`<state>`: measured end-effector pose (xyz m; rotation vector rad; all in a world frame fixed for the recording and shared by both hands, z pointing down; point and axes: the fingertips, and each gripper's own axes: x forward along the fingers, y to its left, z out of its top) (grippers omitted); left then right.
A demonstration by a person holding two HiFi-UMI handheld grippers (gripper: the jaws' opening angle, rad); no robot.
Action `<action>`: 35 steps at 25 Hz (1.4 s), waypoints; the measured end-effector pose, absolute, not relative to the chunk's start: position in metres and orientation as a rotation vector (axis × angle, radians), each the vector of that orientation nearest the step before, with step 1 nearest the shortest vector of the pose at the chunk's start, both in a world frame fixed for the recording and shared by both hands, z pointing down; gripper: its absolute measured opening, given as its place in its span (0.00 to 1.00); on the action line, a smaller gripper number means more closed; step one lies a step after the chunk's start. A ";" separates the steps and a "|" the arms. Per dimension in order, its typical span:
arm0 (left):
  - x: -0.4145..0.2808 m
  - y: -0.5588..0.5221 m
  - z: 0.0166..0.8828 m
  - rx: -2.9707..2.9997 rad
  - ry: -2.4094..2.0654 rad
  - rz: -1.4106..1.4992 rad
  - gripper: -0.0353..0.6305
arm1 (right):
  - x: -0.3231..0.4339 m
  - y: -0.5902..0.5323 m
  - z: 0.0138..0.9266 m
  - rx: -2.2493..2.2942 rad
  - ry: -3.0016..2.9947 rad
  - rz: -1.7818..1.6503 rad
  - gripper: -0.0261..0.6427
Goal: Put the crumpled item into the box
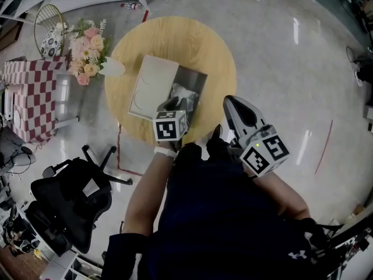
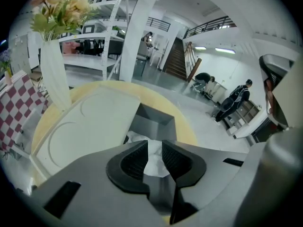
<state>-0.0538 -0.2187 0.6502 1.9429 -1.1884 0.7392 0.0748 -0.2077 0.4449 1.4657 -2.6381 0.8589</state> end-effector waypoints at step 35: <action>-0.070 -0.191 0.298 2.594 -1.533 0.026 0.16 | 0.038 -0.226 0.302 1.435 -2.924 0.397 0.05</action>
